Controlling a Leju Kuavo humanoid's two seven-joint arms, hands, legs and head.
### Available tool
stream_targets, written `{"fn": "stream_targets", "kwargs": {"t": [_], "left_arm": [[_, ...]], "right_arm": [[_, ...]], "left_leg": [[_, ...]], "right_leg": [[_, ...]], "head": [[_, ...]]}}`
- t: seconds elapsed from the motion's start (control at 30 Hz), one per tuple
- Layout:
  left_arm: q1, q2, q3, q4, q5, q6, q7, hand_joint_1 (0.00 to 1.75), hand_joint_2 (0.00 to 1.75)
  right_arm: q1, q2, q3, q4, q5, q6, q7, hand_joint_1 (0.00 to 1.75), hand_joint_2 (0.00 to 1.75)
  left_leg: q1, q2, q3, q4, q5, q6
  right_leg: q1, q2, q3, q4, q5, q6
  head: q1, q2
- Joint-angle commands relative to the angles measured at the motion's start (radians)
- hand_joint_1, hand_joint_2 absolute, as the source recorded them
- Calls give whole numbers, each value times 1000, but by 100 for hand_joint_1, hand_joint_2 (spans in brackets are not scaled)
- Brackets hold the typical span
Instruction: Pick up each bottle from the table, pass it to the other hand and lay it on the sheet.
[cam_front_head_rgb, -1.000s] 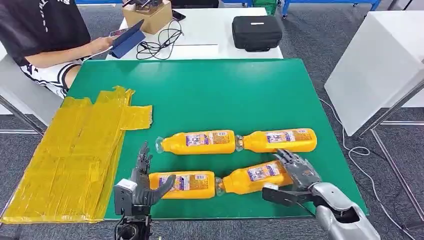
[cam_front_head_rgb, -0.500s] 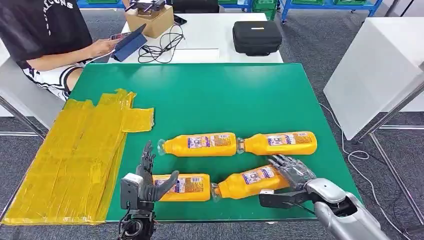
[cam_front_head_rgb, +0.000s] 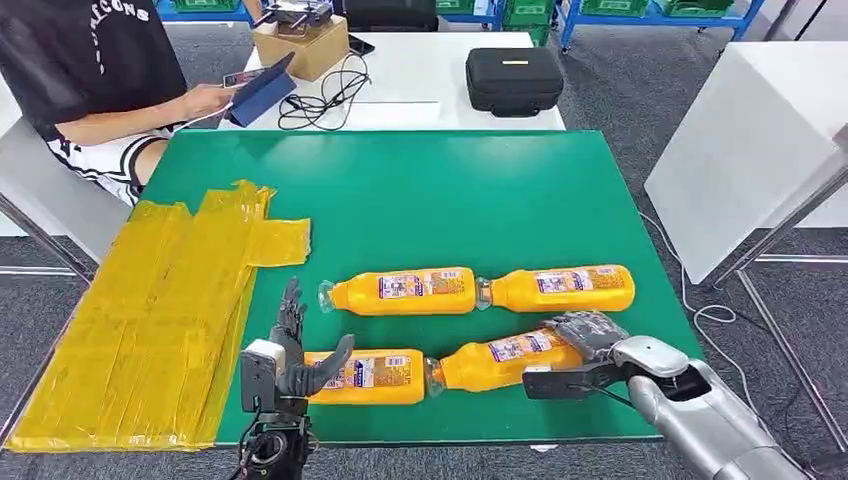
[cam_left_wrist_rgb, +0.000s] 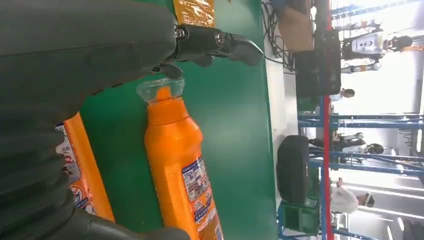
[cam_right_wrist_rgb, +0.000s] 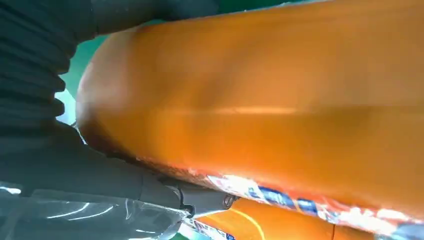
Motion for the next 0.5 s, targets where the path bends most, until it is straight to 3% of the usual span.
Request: {"fn": "stream_targets", "kwargs": {"t": [0.03,0.07,0.1,0.13,0.17,0.3,0.33,0.4,0.43,0.47,0.5], "left_arm": [[-1,11,9,58,2,13,2,0,175],[5,10,18,52,0,17,3,0,175],[12,11,24,43,-2,17,4,0,175],[19,10,30,36,-5,22,5,0,175],[25,10,35,29,-7,24,6,0,175],[29,10,36,25,-7,24,7,0,175],[30,10,36,24,-8,25,7,0,175],[29,10,36,24,-8,25,7,0,175],[29,10,36,24,-8,25,7,0,175],[38,6,46,13,-12,36,11,0,175],[47,6,51,3,-14,39,12,0,175]], "right_arm": [[62,95,33,228,25,-150,68,175,175],[60,118,7,235,23,-180,86,175,175],[61,135,-15,237,21,-197,98,175,175],[65,151,-42,237,15,-223,113,175,175],[67,165,-60,237,16,-243,123,175,175],[70,168,-71,234,12,-253,128,175,175],[72,166,-73,233,12,-254,128,175,175],[73,164,-74,233,12,-255,128,175,175],[73,164,-74,233,12,-255,128,175,175],[101,189,-142,207,-13,-332,126,175,175],[123,202,-179,172,-30,-360,117,175,175]], "left_leg": [[0,-4,-23,0,9,0],[0,0,-8,2,3,0],[0,0,-16,3,5,-1],[-1,2,-12,3,3,1],[-1,2,-17,2,4,0],[-2,6,-7,3,-1,1],[-2,5,-14,2,2,1],[-1,6,-6,1,-1,2],[-2,4,-11,0,2,1],[-2,5,-6,1,0,1],[-1,3,-10,-1,2,1]], "right_leg": [[0,-7,-20,-2,8,3],[0,-1,-8,2,3,1],[0,-1,-15,2,5,2],[-1,1,-9,2,4,2],[-1,0,-15,1,6,2],[-1,5,-6,2,3,1],[-1,4,-12,1,5,1],[0,5,-2,0,3,2],[0,3,-7,-1,5,2],[0,4,-3,0,3,2],[0,2,-7,-2,5,2]], "head": [[0,0],[1,0],[1,0],[1,0],[0,0],[0,0],[1,0],[1,0],[1,0],[0,0],[1,0]]}}
